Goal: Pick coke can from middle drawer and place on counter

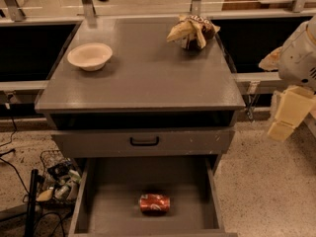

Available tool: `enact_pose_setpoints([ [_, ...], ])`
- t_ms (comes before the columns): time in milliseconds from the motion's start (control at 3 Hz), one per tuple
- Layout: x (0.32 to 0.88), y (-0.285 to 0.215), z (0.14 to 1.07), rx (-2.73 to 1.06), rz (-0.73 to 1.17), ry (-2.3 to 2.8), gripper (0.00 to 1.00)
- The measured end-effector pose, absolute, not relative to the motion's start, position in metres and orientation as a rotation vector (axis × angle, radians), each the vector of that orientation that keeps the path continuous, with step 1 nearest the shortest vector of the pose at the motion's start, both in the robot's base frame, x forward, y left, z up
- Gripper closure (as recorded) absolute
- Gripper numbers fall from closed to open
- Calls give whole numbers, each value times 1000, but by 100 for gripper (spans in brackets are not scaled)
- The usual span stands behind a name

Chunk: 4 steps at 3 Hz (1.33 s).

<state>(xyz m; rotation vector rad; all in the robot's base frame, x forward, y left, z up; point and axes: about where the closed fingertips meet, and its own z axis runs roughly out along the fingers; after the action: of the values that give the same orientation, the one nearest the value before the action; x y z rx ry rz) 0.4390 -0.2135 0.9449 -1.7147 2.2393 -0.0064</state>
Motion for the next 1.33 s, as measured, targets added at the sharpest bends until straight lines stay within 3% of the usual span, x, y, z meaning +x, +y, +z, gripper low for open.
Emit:
enact_pose_setpoints([
  [1333, 438, -199, 857, -1836, 166, 2279, 0],
])
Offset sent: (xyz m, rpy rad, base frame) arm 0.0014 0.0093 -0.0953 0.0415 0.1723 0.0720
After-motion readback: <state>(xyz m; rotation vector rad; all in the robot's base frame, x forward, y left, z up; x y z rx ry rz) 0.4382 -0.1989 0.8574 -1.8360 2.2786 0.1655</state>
